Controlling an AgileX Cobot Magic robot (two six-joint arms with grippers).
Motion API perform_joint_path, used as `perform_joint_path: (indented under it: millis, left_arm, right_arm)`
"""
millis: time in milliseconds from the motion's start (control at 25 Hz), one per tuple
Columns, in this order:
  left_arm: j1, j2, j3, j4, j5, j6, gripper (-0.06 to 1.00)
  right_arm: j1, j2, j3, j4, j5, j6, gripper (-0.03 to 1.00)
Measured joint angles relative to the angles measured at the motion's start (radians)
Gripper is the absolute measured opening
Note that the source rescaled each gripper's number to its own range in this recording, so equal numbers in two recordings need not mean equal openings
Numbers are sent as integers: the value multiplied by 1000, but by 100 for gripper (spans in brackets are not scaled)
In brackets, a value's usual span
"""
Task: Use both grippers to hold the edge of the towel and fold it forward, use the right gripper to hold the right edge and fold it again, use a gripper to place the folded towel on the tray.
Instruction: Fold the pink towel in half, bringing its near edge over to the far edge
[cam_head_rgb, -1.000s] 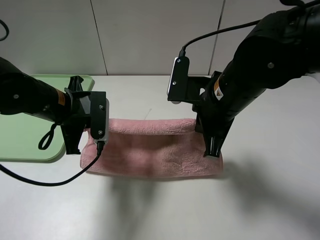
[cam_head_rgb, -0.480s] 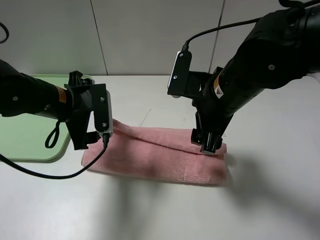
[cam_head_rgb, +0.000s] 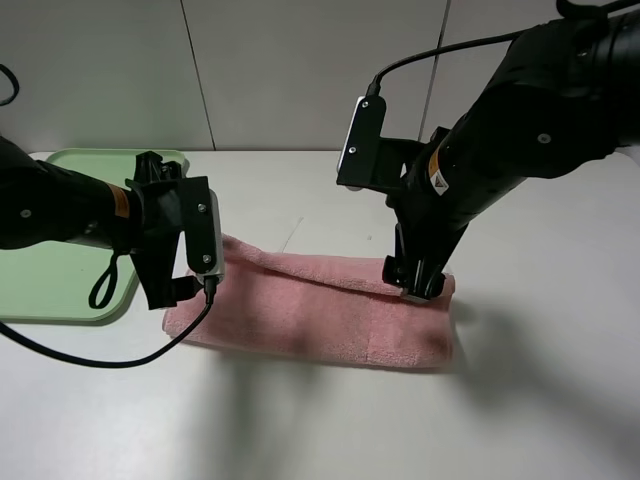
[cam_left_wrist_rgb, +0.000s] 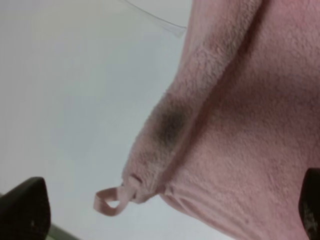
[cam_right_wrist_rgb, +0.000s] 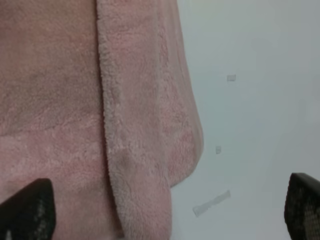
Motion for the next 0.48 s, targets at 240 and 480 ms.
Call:
perform_joint_path:
  millis: [240, 480]
  left_arm:
    - [0, -36, 1, 0, 58, 0, 100]
    - [0, -197, 1, 0, 180, -22, 100]
  right_arm:
    - [0, 0, 0, -1, -1, 0, 100]
    - [0, 0, 0, 7, 2, 0, 100]
